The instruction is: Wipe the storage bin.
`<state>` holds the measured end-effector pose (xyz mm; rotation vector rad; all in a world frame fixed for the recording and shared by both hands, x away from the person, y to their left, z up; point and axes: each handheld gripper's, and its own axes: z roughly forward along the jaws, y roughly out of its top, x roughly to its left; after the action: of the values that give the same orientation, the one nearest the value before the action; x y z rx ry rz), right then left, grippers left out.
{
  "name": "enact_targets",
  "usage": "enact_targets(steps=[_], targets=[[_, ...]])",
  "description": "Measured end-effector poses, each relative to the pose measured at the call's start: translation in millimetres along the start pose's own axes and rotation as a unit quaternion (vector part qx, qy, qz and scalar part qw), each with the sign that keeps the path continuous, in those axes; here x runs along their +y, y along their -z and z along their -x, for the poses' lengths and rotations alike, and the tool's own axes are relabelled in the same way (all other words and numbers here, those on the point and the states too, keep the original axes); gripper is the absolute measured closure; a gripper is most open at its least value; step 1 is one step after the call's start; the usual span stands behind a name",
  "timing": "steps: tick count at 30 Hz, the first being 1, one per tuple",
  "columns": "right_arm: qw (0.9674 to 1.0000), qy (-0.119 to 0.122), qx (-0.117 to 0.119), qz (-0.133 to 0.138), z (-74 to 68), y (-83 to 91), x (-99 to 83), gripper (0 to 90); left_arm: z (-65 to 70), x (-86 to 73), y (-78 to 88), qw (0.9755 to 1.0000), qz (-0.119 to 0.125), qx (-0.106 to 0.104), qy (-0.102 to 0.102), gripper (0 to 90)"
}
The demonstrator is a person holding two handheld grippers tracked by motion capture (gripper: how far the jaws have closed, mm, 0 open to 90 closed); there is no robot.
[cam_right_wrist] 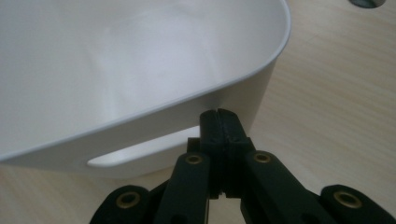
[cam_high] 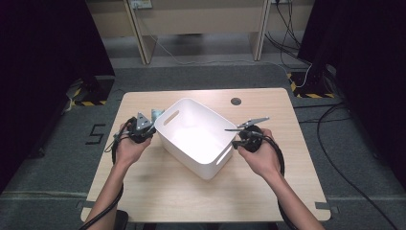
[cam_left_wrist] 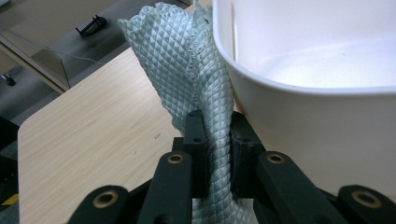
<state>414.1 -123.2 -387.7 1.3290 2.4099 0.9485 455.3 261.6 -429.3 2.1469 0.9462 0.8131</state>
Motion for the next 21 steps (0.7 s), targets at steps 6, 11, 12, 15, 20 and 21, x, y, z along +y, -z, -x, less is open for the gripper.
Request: enact_targets(steps=[6, 11, 12, 15, 20, 21], targets=[[0.9949, -0.072, -0.064, 0.031, 27.8, -14.7, 19.2, 89.1, 20.7, 3.8, 7.4, 0.9993, 0.015, -0.034, 0.001, 80.0], [0.9848, -0.115, -0.115, 0.061, 49.1, -15.9, 25.3, 80.3, 51.2, 8.7, 13.4, 0.9980, 0.026, -0.056, -0.013, 79.5], [0.9842, -0.118, -0.116, 0.063, 53.2, -14.7, 24.0, 77.6, 53.7, 7.7, 14.9, 0.9978, 0.032, -0.057, -0.009, 79.5], [0.9811, -0.140, -0.105, 0.083, 57.9, -3.6, 14.9, 71.6, 55.0, 4.0, 19.0, 0.9974, 0.046, -0.056, -0.004, 79.1], [0.9766, -0.150, -0.089, 0.126, 51.8, 14.7, 4.2, 69.2, 59.3, -10.0, 30.9, 0.9970, 0.061, -0.045, 0.015, 78.8], [0.9773, -0.148, -0.079, 0.129, 49.5, 16.1, 2.8, 68.2, 60.3, -11.7, 33.1, 0.9968, 0.066, -0.042, 0.020, 78.7]])
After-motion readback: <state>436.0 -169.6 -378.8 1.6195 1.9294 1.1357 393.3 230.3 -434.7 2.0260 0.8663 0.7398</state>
